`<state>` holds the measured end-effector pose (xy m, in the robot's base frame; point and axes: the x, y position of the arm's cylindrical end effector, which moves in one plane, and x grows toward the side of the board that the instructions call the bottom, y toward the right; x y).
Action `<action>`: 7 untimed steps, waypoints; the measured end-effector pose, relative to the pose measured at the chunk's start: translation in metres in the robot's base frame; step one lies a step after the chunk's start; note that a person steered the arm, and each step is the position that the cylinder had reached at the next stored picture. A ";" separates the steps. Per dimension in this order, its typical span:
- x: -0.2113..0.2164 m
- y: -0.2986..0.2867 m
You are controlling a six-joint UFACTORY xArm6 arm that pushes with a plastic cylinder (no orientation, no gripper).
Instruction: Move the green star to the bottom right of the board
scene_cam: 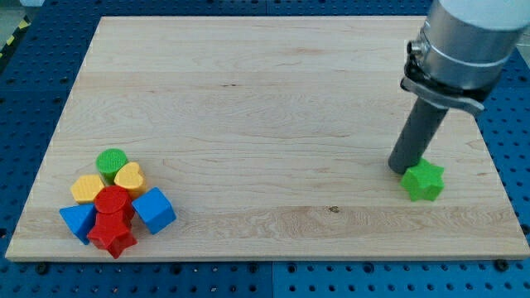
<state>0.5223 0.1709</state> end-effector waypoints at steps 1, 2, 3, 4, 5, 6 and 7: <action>0.030 0.002; 0.050 0.008; 0.057 0.021; 0.054 0.028; 0.046 0.031; 0.039 0.034; 0.036 0.042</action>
<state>0.5584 0.2130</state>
